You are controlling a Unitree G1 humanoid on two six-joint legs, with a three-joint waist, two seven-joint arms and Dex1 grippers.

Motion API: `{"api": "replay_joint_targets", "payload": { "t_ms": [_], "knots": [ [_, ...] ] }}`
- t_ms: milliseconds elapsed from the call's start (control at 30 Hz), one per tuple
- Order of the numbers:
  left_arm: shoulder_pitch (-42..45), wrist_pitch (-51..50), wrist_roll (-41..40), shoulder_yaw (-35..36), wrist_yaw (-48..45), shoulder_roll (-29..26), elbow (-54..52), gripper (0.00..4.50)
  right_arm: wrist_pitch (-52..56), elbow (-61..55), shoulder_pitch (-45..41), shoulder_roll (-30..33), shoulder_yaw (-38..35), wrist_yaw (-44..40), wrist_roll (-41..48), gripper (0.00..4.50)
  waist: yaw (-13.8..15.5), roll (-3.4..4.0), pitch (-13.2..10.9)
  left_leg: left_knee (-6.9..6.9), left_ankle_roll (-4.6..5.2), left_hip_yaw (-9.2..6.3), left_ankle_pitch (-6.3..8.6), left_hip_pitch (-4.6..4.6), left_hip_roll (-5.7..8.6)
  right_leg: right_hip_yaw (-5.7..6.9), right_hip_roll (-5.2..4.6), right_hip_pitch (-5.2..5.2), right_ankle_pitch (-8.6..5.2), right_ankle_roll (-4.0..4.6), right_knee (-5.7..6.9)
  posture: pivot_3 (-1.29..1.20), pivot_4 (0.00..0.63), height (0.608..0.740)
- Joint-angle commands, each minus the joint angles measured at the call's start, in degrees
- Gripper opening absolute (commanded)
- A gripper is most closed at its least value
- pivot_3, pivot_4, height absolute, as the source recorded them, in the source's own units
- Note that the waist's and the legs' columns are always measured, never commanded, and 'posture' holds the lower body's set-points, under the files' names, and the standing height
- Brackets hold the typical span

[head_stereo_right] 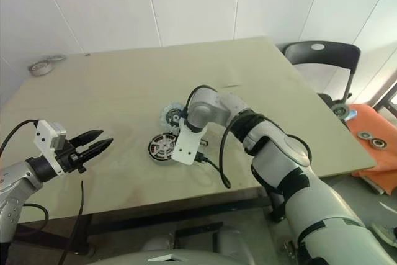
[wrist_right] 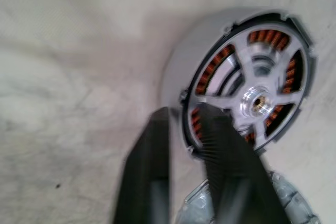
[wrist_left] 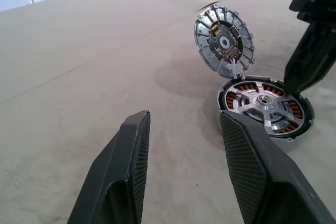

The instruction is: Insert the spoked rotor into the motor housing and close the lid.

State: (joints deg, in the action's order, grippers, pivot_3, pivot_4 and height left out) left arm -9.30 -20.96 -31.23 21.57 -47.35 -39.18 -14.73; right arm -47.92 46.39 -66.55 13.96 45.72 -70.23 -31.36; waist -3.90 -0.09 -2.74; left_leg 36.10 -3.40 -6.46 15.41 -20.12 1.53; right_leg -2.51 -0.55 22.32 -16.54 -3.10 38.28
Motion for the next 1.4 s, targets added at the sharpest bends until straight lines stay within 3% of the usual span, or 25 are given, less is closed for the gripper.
{"api": "replay_joint_targets", "payload": {
  "t_ms": [33,333,467,633,800,1033,1200,1400],
  "knots": [
    [0.66,0.69,-0.21,0.87,0.21,-0.09,-1.17,2.26,1.06,-0.75,-0.63,-1.44,-1.02,0.89,0.99,0.02,-0.17,0.01,0.0,0.0,0.0,0.01,0.0,0.02,-0.01,-0.01,0.01,0.0,0.0,0.0,0.01,0.0,0.0,0.74],
    [0.78,1.06,-0.09,0.95,0.41,0.13,-0.96,2.26,6.52,0.95,-2.01,-3.5,-1.32,2.17,-0.69,0.02,-0.14,0.01,-0.01,0.03,0.0,0.03,0.0,0.14,-0.06,-0.01,0.06,-0.07,0.0,0.02,0.11,0.0,0.0,0.74],
    [1.11,1.16,0.12,0.49,0.6,0.5,-0.92,2.26,15.07,1.75,-1.85,-5.09,-2.27,-2.72,0.9,0.02,-0.15,0.01,-0.01,0.0,0.0,0.03,0.0,0.2,-0.07,-0.02,0.09,-0.08,0.0,0.03,0.14,0.0,0.0,0.74],
    [1.71,1.47,0.54,-0.21,0.56,1.04,-0.41,2.26,31.99,2.08,-1.07,-9.27,-5.21,-13.08,6.18,0.02,-0.02,0.02,-0.01,0.02,0.0,0.02,-0.01,0.22,-0.09,-0.01,0.1,-0.11,0.01,0.04,0.15,0.0,0.0,0.74],
    [2.55,1.6,0.93,-0.75,0.42,1.43,0.18,2.26,44.9,0.38,-0.44,-11.37,-5.06,-15.54,5.27,0.02,0.01,0.02,-0.01,0.01,0.0,0.02,0.0,0.18,-0.02,-0.01,0.03,-0.11,0.01,0.03,0.08,0.0,0.0,0.74],
    [3.19,1.95,1.39,-0.96,0.39,1.83,0.62,2.26,69.27,8.19,-5.79,-18.61,-7.48,-16.88,6.0,0.02,-0.07,0.03,-0.02,-0.03,-0.01,0.0,0.0,0.15,-0.02,0.01,0.05,-0.03,0.0,0.03,0.11,0.0,0.0,0.74],
    [3.2,2.36,1.73,-1.02,0.4,2.27,0.84,2.26,75.85,11.38,-10.03,-22.28,-9.04,-17.26,7.7,0.02,-0.06,0.05,-0.03,0.0,-0.01,0.0,0.01,-0.09,0.01,0.01,0.02,0.15,0.01,0.03,0.05,0.0,0.0,0.74],
    [2.97,2.66,1.79,-0.93,0.61,2.64,0.65,2.26,74.16,12.45,-11.4,-22.64,-10.06,-16.72,9.16,0.02,-0.07,0.05,-0.03,-0.08,-0.02,0.0,0.01,-0.35,0.02,0.01,0.0,0.41,0.01,0.02,0.05,0.0,0.0,0.74]
  ]
}}
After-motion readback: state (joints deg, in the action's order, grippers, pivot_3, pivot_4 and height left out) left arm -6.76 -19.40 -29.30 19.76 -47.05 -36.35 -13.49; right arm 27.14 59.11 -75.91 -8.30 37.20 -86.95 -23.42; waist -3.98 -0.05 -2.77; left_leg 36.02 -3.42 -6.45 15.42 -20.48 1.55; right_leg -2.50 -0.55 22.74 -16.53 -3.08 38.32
